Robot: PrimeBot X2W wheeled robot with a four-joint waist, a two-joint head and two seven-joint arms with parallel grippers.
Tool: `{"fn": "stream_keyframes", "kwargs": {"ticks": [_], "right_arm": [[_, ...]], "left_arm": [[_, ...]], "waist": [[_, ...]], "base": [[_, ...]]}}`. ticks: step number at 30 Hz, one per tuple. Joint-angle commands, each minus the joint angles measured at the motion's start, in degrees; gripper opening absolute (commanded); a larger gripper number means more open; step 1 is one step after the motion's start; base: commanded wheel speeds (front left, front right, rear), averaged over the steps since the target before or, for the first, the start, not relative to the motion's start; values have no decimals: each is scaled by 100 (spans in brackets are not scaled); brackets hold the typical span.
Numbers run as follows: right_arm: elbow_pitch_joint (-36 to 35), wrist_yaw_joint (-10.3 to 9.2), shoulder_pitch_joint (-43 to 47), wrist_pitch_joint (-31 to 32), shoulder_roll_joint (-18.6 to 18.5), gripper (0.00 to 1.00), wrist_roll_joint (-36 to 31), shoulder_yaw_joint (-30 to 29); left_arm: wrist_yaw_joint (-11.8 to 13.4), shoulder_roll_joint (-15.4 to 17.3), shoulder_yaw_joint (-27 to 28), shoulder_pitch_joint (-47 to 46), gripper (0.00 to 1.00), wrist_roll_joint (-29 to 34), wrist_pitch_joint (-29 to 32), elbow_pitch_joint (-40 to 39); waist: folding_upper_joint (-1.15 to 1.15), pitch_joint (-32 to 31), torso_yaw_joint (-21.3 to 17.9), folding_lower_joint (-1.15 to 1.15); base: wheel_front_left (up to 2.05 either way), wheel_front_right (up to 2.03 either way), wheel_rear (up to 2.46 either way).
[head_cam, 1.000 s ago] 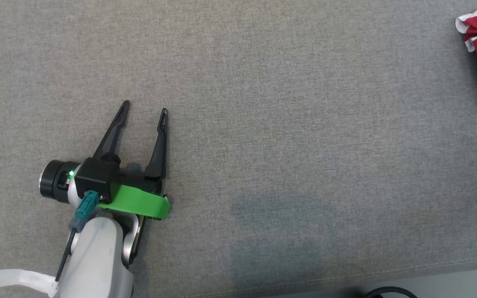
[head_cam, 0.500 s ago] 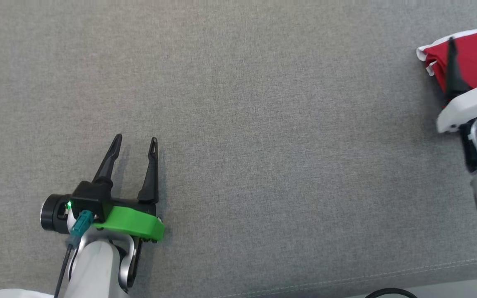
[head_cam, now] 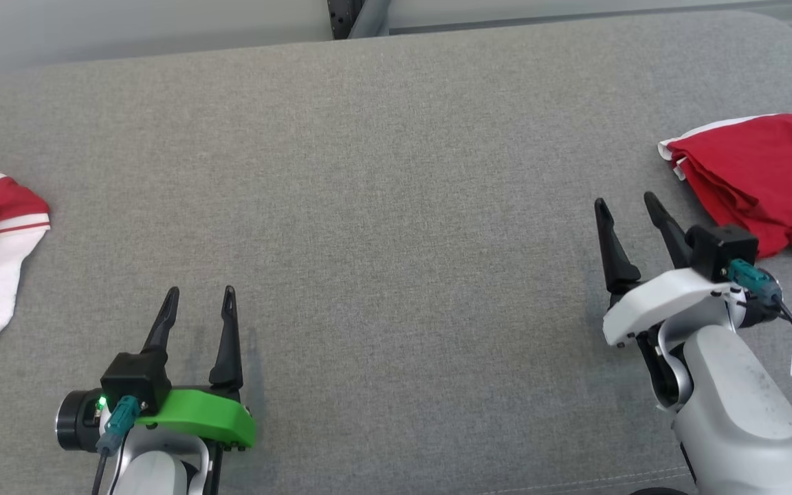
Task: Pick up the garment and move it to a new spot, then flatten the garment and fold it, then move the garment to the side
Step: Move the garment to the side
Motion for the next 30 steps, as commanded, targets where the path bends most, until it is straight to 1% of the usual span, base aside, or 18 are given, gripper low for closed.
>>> {"fn": "stream_keyframes", "kwargs": {"ticks": [1,7,17,25,30], "right_arm": [[-54,-9,192,-15,55,100,45,-79],[-184,-9,608,-15,254,100,-57,-163],[-302,-9,1274,-15,420,100,-302,-198],[-439,-9,1529,-15,469,100,-394,-205],[-507,-9,1542,-15,482,100,-413,-252]], "left_arm": [[48,23,42,109,100,-50,0,26],[116,23,171,298,100,-94,0,51],[166,23,327,710,100,-156,0,148],[154,23,349,838,100,-147,0,187],[147,23,306,814,100,-148,0,190]], "waist": [[0,-254,39,0],[0,-492,17,0],[0,-985,-12,0],[0,-1074,23,0],[0,-1052,53,0]], "base": [[0,0,0],[0,0,0],[0,0,0],[0,0,0],[0,0,0]]}}
